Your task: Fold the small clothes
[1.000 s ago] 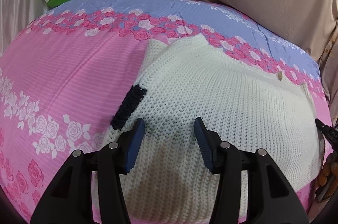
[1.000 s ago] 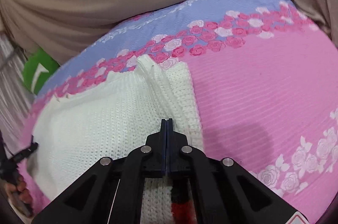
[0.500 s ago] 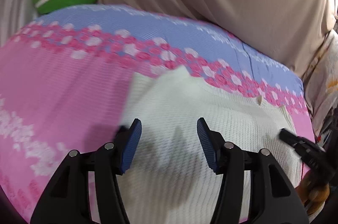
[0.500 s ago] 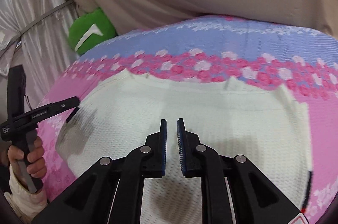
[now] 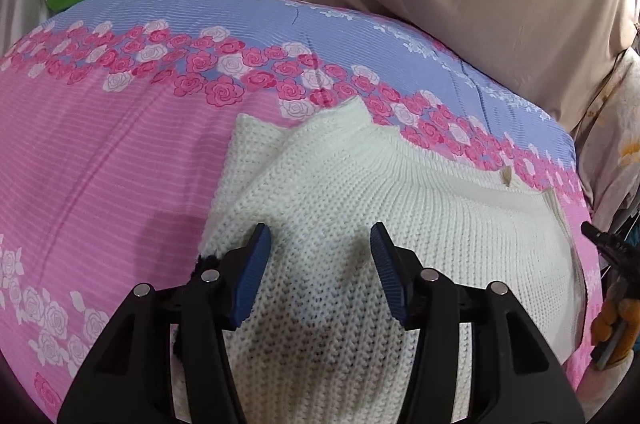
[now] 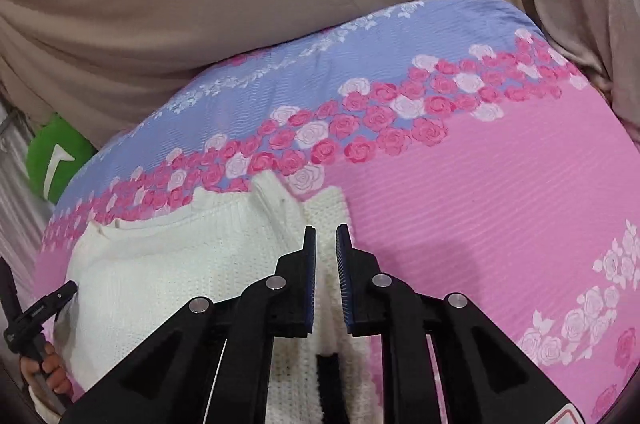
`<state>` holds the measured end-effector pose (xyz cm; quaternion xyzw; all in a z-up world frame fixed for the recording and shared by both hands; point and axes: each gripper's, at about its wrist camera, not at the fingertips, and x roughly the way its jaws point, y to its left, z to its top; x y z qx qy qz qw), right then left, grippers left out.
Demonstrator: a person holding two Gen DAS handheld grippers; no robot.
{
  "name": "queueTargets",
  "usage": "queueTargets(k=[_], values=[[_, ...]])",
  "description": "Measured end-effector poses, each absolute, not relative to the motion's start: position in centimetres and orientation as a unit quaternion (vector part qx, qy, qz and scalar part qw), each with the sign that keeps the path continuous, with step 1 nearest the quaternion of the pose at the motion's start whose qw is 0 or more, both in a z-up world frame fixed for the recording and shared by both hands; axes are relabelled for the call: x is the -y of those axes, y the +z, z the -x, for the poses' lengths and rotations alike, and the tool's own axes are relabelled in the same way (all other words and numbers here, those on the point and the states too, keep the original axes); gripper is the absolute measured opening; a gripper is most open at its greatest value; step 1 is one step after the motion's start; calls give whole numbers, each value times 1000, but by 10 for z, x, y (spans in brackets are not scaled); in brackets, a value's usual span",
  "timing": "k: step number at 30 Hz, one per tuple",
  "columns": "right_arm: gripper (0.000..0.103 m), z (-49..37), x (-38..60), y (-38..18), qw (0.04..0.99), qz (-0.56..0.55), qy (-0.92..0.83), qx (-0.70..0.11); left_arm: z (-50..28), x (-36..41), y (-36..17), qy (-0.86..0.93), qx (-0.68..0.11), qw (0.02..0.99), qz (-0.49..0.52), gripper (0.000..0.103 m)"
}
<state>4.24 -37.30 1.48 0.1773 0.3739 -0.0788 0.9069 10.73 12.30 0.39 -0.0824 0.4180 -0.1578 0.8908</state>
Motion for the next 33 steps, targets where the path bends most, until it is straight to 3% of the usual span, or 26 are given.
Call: queueTargets(k=[1,2,3,5,7,8,9,12,17,21,22,26,33], values=[[15,-52,365,13,906,-169,-71,-381,-107,-122,4,-156,-417,892,80,51],[22,-61,359,8,905,-156,-68,-390,-107,-121,4,-156,-417,892,76,52],[39,-72,353,4,902,-140,-72,-402,-107,-121,4,-156,-417,892,75,52],[50,-95,344,-10,896,-102,-91,-423,-107,-123,4,-160,-417,891,79,52],[40,-105,340,-16,893,-83,-100,-430,-107,-126,4,-164,-418,889,87,52],[11,-103,339,-12,896,-83,-97,-426,-107,-128,4,-164,-418,889,91,50],[8,-99,341,-7,900,-89,-92,-417,-107,-128,4,-163,-419,889,91,49],[7,-85,360,14,915,-113,-101,-375,-109,-129,3,-159,-419,889,89,46],[6,-105,379,-16,889,-140,-88,-428,-107,-118,2,-143,-410,899,57,47],[18,-78,364,19,908,-116,-112,-386,-93,-134,17,-153,-405,897,91,48],[20,-64,354,29,917,-106,-109,-369,-83,-142,27,-150,-392,902,96,49],[21,-27,297,50,932,-91,-17,-350,-48,-175,49,-112,-365,920,93,71],[21,-29,184,-3,897,-48,133,-419,-36,-213,-9,-120,-453,860,201,72]])
